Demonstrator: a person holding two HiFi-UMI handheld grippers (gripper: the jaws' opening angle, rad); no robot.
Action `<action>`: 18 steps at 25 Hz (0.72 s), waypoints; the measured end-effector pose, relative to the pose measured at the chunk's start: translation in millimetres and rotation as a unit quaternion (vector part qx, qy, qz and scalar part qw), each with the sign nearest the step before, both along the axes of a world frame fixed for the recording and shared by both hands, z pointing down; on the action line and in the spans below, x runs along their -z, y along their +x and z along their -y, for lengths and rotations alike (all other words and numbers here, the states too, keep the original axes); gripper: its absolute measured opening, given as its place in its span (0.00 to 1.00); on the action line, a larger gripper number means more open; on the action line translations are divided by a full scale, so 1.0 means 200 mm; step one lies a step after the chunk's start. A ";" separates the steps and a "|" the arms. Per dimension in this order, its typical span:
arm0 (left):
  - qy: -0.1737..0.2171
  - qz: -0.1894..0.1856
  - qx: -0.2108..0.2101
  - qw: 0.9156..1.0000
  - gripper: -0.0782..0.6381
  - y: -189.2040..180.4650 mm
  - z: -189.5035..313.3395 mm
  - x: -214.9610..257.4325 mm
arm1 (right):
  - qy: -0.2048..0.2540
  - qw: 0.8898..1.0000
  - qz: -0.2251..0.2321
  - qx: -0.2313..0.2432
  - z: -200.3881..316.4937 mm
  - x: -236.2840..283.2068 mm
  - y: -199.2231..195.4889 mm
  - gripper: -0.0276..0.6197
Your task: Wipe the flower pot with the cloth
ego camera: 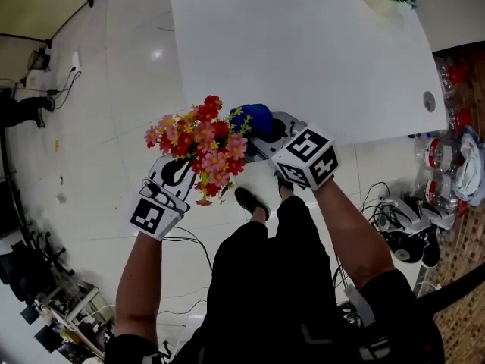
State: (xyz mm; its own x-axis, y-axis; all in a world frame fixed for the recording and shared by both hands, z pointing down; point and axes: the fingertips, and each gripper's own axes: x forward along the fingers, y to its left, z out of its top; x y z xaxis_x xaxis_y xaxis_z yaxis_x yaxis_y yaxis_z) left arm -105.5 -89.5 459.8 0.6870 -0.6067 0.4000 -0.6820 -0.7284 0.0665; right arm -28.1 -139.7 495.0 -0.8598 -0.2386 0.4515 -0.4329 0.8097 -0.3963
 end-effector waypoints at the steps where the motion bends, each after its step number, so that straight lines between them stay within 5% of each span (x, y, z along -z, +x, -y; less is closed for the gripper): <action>1: -0.001 0.001 0.003 1.000 0.11 0.00 0.00 0.00 | -0.005 1.000 0.001 -0.002 -0.03 0.00 0.01 0.14; 12: 0.009 -0.019 0.015 1.000 0.11 0.00 0.00 -0.01 | -0.050 0.998 -0.013 0.046 -0.41 -0.01 0.01 0.14; 16: 0.012 -0.025 0.010 1.000 0.11 0.01 -0.01 0.01 | -0.037 0.999 0.030 0.008 -0.19 0.18 0.16 0.14; 18: 0.020 -0.011 0.003 1.000 0.11 0.01 -0.01 0.02 | -0.011 0.999 0.025 0.042 -0.04 0.25 0.17 0.14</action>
